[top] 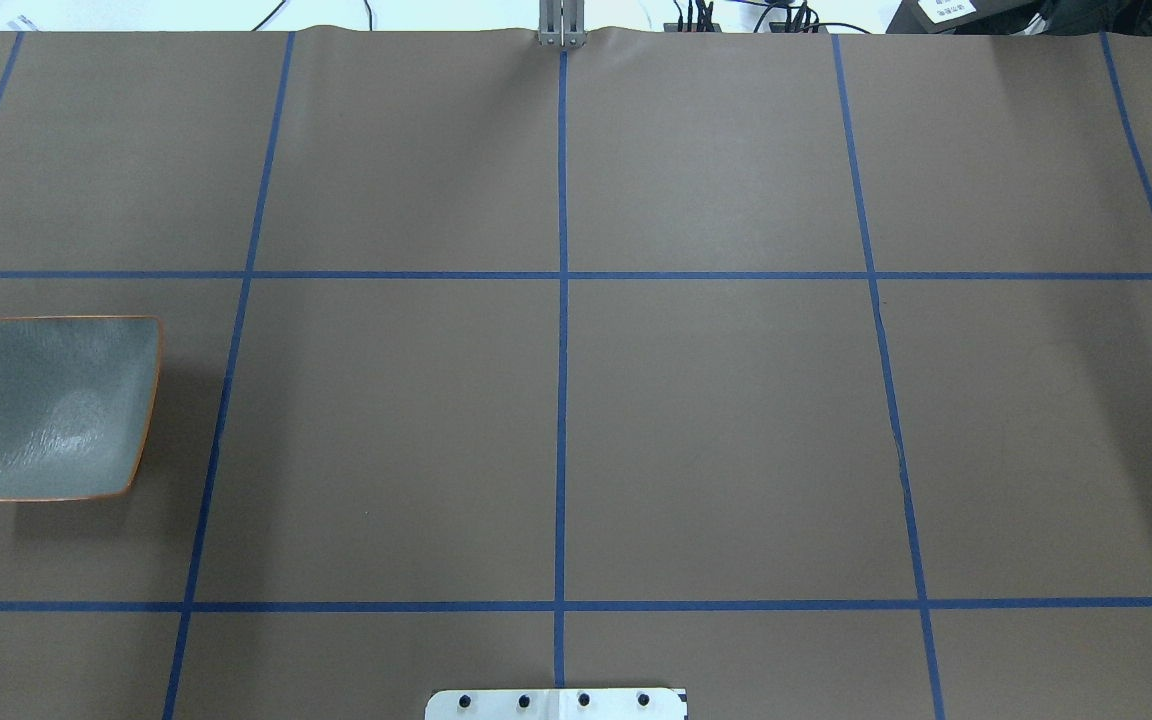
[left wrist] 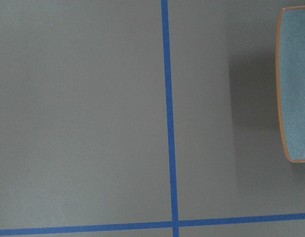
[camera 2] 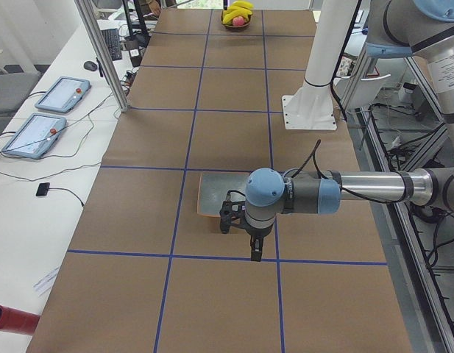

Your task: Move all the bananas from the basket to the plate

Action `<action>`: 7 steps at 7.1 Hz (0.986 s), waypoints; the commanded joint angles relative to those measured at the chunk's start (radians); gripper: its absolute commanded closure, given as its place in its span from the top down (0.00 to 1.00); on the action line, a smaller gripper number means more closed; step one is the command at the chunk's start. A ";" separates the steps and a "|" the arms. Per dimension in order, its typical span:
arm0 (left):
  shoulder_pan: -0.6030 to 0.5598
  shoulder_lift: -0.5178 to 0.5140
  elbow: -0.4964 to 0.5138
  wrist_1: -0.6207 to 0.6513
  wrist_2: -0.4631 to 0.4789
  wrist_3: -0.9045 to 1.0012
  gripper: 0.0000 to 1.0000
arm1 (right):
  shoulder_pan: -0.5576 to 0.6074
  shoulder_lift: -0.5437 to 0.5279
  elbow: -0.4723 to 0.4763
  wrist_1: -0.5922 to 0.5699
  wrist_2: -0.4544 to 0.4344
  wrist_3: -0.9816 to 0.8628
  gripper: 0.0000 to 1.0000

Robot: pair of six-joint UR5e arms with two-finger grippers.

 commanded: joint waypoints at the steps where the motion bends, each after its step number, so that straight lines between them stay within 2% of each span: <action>1: -0.001 -0.008 -0.008 -0.003 0.002 0.004 1.00 | 0.000 -0.001 0.000 0.001 0.000 0.000 1.00; 4: -0.001 -0.014 -0.008 -0.003 -0.001 0.004 1.00 | 0.000 0.001 0.014 0.032 -0.009 -0.003 1.00; 5: -0.001 -0.014 -0.008 -0.003 -0.001 0.004 1.00 | 0.000 -0.004 -0.003 0.108 -0.011 -0.003 1.00; 6: -0.001 -0.014 -0.004 -0.005 -0.001 0.004 1.00 | 0.000 0.001 0.000 0.127 -0.003 -0.017 1.00; 7: -0.001 -0.014 -0.002 -0.005 -0.003 0.004 1.00 | 0.000 0.008 -0.003 0.241 -0.038 -0.102 1.00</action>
